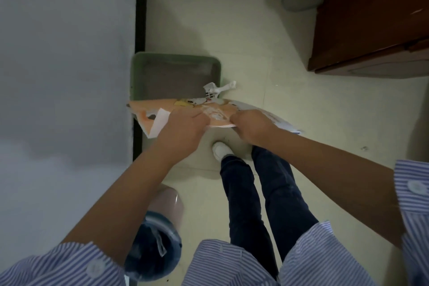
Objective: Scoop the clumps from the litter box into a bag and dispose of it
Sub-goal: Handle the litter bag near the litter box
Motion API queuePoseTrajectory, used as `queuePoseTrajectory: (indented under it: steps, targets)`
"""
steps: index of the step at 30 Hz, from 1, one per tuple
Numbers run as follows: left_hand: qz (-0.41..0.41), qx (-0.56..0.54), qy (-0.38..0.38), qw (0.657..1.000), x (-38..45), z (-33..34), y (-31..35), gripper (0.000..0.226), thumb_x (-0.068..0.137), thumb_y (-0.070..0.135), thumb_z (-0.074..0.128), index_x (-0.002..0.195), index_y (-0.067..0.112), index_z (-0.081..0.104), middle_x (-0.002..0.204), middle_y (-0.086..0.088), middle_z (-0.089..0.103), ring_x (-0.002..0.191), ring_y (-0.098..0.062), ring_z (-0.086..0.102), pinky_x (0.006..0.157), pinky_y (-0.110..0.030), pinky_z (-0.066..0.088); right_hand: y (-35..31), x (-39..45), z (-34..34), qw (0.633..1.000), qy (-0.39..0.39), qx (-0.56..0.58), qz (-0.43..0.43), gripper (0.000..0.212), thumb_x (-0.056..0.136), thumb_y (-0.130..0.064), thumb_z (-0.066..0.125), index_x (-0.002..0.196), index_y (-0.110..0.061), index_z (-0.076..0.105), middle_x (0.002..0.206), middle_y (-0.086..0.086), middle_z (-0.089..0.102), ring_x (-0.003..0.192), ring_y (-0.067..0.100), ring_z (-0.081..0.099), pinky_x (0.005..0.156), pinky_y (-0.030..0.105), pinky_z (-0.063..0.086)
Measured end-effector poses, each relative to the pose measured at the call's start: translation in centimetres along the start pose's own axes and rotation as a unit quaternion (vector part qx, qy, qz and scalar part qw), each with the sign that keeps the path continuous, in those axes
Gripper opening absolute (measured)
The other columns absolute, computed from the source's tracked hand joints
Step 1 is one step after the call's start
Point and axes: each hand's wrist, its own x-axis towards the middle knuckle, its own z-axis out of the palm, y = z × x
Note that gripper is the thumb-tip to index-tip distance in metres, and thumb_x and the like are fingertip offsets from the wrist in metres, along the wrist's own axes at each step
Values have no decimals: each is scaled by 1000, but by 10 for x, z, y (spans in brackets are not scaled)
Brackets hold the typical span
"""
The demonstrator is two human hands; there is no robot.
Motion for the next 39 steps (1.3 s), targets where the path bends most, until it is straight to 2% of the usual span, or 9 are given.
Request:
queuePoseTrajectory:
  steps: [5, 8, 15, 19, 22, 27, 34, 36, 39]
  targets:
    - [-257, -66, 57, 963, -45, -11, -32, 69, 68, 47, 59, 123, 6, 53, 111, -15, 63, 102, -32, 59, 90, -40, 41, 3, 1, -13, 998, 7, -47, -37, 33, 99, -22, 36, 114, -3, 59, 122, 13, 59, 112, 26, 55, 89, 30, 39]
    - [-366, -226, 16, 903, -64, -4, -49, 95, 69, 23, 79, 145, 8, 24, 130, 1, 48, 120, -15, 42, 96, -22, 27, 8, -10, -19, 998, -17, -46, -40, 34, 99, -24, 37, 115, -4, 58, 121, 14, 60, 112, 26, 55, 89, 30, 39]
    - [-262, -123, -34, 957, -24, 27, -77, 34, 81, 5, 59, 112, -8, 63, 124, -32, 53, 116, -50, 49, 99, -55, 36, 34, -40, -23, 998, -47, -42, 5, 37, 100, -27, 33, 119, -6, 58, 122, 12, 59, 110, 26, 56, 89, 28, 38]
    - [-216, -127, -24, 968, 5, 16, -65, 53, 83, 29, 37, 100, -13, 65, 106, -31, 63, 105, -43, 58, 91, -45, 44, 48, -48, -7, 996, -17, 26, 79, 39, 99, -31, 38, 93, -3, 65, 87, 11, 65, 84, 26, 57, 70, 24, 34]
    - [-228, -123, -39, 965, 17, 17, -49, 55, 86, 34, 31, 103, -11, 57, 102, -30, 59, 95, -36, 56, 76, -37, 39, 58, -58, 11, 982, 21, 98, 160, 46, 98, -22, 45, 52, -14, 42, 55, 1, 43, 61, 20, 43, 57, 23, 26]
    - [-252, -197, -48, 946, 32, 35, -1, 18, 98, 8, 38, 96, -2, 53, 91, -25, 59, 82, -31, 55, 67, -31, 31, 79, -63, 37, 958, -16, 133, 255, 31, 97, -27, 42, 85, -8, 64, 85, 10, 65, 90, 27, 60, 67, 23, 40]
    - [-280, -169, -93, 940, 36, 65, 66, 22, 98, 11, 38, 101, -1, 55, 95, -21, 61, 82, -26, 54, 65, -32, 30, 88, -79, 25, 978, 30, 188, 84, 54, 80, -22, 70, 129, -11, 50, 131, 7, 55, 119, 26, 51, 93, 25, 38]
    - [-289, -167, -93, 938, 39, 60, 77, 19, 99, 13, 37, 93, 5, 53, 94, -20, 61, 81, -25, 52, 65, -30, 30, 82, -80, 19, 987, 49, 149, 31, 46, 78, -29, 70, 121, -15, 58, 120, 5, 62, 110, 23, 58, 89, 23, 41]
    - [-328, -162, -50, 929, 41, 51, 94, 22, 99, 14, 36, 96, 6, 56, 97, -20, 62, 85, -28, 54, 68, -32, 34, 71, -83, 0, 984, 152, 60, -76, 14, 69, -20, 65, 69, -9, 73, 62, 8, 70, 53, 18, 65, 60, 20, 40]
